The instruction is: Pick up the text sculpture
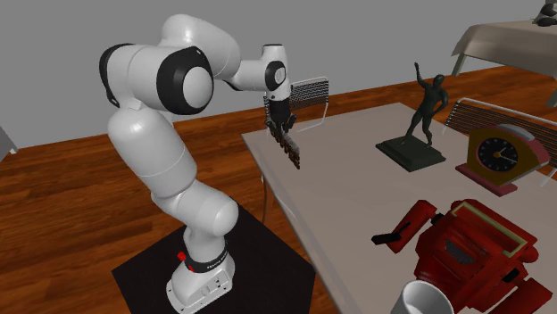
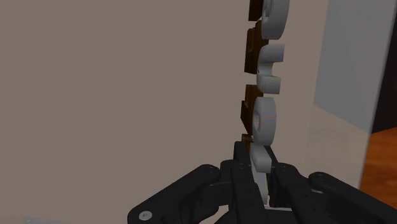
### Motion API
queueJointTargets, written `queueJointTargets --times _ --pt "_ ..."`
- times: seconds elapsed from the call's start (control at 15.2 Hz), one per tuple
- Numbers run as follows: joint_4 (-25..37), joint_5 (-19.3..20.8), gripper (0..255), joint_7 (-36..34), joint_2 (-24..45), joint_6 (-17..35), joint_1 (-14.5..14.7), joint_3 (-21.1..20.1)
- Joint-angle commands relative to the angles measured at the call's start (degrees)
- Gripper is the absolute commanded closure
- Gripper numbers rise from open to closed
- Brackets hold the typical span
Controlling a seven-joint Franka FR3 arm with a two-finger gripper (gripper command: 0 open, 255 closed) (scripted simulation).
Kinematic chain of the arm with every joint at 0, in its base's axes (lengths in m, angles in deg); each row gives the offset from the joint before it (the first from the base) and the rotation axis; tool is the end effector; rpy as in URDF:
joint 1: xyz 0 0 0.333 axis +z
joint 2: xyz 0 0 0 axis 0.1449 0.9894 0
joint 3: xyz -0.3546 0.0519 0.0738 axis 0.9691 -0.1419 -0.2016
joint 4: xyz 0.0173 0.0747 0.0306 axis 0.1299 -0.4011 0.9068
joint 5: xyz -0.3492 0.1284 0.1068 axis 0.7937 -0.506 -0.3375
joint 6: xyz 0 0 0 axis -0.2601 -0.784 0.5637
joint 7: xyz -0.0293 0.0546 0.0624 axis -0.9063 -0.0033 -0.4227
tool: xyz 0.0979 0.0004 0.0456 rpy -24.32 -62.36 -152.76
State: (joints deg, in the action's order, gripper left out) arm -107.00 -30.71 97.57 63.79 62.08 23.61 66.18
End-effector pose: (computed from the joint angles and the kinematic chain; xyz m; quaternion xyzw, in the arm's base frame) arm 0.4325 0.1249 0.5017 0.8329 0.5505 -0.0155 0.0552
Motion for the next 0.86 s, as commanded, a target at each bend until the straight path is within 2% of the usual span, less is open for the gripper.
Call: queueJointTargets --times 0.0,0.66,0.79 --pt "1.30 -0.11 255 0.18 -0.28 -1.57 0.03 -0.01" --pt "7.56 -0.52 255 1.07 -1.83 -9.34 0.11 -0.05" --pt "7.66 -0.53 255 1.08 -1.84 -9.46 0.11 -0.05"
